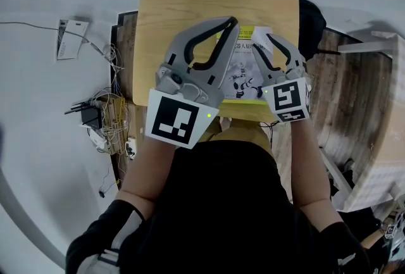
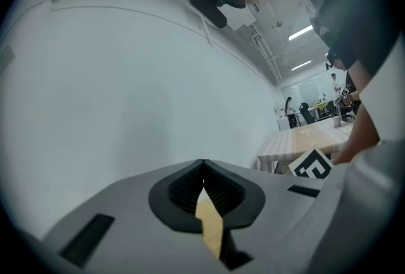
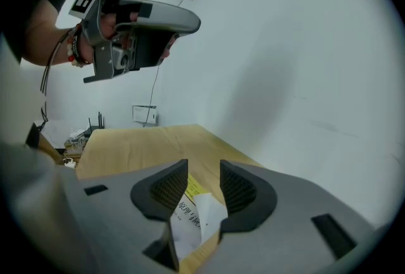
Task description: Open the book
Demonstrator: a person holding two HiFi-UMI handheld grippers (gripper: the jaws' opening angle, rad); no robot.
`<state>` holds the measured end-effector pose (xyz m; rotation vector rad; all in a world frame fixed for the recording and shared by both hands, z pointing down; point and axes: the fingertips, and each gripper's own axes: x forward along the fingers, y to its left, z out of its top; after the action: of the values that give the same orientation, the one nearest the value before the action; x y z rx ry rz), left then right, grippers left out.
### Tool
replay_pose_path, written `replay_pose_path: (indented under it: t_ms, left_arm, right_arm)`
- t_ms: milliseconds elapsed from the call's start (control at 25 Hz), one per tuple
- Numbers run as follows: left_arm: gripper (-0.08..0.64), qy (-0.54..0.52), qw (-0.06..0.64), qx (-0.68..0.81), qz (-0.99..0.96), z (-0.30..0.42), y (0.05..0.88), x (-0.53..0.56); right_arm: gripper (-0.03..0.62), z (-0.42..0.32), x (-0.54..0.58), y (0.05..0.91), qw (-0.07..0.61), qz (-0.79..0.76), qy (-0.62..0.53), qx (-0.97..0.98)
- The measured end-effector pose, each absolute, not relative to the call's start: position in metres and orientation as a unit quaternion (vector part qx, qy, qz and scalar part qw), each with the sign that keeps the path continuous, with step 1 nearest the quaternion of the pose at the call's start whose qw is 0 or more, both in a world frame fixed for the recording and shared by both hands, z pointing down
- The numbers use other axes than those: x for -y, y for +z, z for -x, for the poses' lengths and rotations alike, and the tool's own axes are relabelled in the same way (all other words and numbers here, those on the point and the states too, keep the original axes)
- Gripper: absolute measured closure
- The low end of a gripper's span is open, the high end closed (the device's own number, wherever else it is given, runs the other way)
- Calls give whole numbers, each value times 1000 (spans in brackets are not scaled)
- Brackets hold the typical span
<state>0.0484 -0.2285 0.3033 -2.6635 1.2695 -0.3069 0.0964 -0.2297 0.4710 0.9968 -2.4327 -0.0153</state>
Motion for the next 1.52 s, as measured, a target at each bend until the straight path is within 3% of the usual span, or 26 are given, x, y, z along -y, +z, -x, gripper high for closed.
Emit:
replay_pose_path:
  t_ms: [1160, 1400, 1440, 1520]
  left_arm:
    - [553, -123, 65, -432, 891, -35, 329, 253]
    - [553, -126, 58, -426, 894, -39, 335, 250]
    - [552, -127, 58, -424, 895, -40, 336, 250]
    - [554, -130, 57, -422, 896, -41, 337, 251]
  right_arm:
    - [423, -112, 240, 597, 358, -338, 94, 865]
    - [464, -118, 239, 608, 367, -344, 99, 859]
    - [524, -120, 240, 608, 363, -347, 101, 859]
    - [557, -122, 242, 606, 349, -349, 116, 862]
